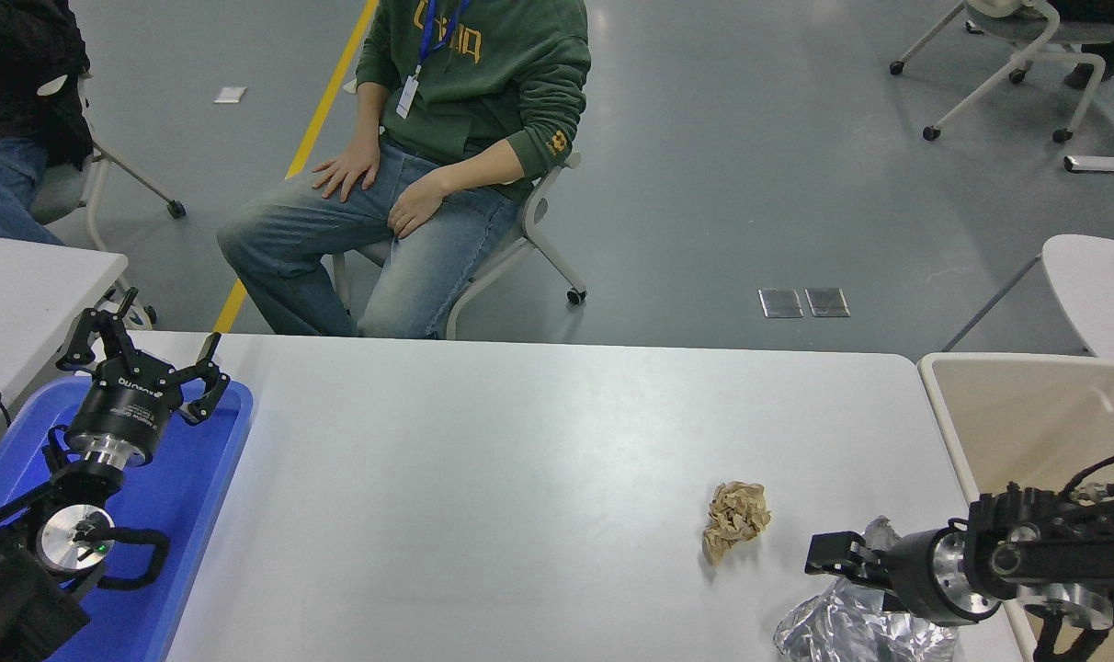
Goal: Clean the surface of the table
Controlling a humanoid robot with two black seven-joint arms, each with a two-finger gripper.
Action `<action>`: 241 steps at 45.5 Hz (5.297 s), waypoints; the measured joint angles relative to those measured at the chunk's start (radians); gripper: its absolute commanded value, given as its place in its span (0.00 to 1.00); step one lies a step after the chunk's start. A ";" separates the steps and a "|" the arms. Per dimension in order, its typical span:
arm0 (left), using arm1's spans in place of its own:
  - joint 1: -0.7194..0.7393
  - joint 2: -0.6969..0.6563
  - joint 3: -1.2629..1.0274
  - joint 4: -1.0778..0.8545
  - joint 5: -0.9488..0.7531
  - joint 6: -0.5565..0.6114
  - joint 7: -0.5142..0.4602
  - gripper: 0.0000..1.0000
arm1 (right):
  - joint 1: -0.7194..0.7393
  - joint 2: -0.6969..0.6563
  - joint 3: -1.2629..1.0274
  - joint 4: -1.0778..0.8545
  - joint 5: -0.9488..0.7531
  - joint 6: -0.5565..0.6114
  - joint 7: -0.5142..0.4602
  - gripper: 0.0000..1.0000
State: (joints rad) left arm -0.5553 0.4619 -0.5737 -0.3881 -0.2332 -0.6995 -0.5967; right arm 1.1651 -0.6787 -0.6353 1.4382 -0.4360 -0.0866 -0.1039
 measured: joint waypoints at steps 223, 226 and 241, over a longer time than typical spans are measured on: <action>0.000 0.000 0.000 0.000 0.000 0.000 0.000 1.00 | 0.382 -0.528 0.011 -0.049 -0.086 0.523 -0.012 0.00; 0.000 0.000 0.000 0.000 0.000 0.000 0.000 1.00 | 0.382 -0.528 0.011 -0.052 -0.086 0.523 -0.012 0.00; 0.000 0.000 0.000 0.000 0.000 0.000 0.000 1.00 | 0.395 -0.549 0.013 -0.067 -0.095 0.544 -0.011 0.00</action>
State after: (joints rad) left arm -0.5553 0.4622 -0.5737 -0.3881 -0.2332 -0.6995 -0.5967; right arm 1.5601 -1.2278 -0.6223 1.3714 -0.5310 0.4571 -0.1152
